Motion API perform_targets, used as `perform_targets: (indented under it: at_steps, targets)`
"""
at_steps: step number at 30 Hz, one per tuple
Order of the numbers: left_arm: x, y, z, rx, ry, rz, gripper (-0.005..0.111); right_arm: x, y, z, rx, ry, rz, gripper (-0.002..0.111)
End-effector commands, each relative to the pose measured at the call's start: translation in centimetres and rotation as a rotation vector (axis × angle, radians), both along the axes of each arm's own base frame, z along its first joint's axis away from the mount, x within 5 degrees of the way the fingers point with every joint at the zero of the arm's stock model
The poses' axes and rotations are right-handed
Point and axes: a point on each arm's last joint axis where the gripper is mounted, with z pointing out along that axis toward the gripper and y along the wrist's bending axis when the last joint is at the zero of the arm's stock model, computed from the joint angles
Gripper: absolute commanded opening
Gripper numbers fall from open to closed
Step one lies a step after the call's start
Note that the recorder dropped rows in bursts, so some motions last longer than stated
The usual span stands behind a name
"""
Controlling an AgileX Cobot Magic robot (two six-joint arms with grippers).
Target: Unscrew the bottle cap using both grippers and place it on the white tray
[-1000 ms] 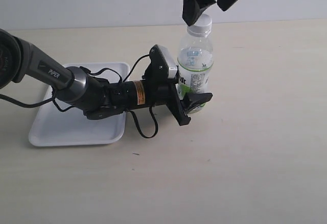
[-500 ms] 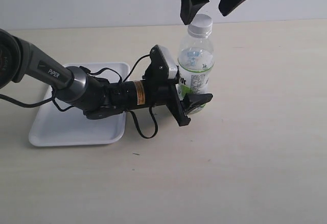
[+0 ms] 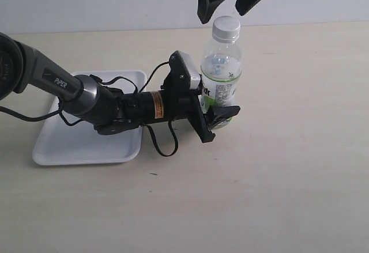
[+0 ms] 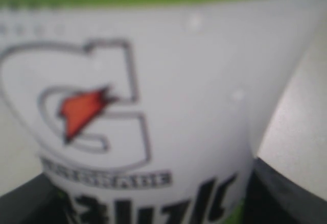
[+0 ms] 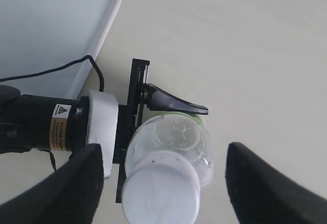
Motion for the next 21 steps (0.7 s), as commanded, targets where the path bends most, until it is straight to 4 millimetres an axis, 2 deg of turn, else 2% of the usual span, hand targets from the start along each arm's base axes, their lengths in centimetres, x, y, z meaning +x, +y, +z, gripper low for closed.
perform_targets:
  at_steps: [1,8,15,21]
  targets:
    - [0.0,-0.1,0.4,0.001,-0.015,-0.007,0.000,-0.1,0.1,0.4,-0.007,-0.018,0.031,0.064]
    - [0.0,-0.1,0.4,0.001,-0.015,-0.007,0.000,-0.1,0.1,0.3,-0.014,-0.020,0.050,0.064]
    - [0.0,-0.1,0.4,0.001,-0.015,-0.007,0.000,-1.0,-0.4,-0.7,-0.040,0.020,0.051,0.064]
    - [0.0,-0.1,0.4,0.001,-0.015,-0.007,0.000,-1.6,-0.6,0.3,-0.029,-0.004,0.050,0.064]
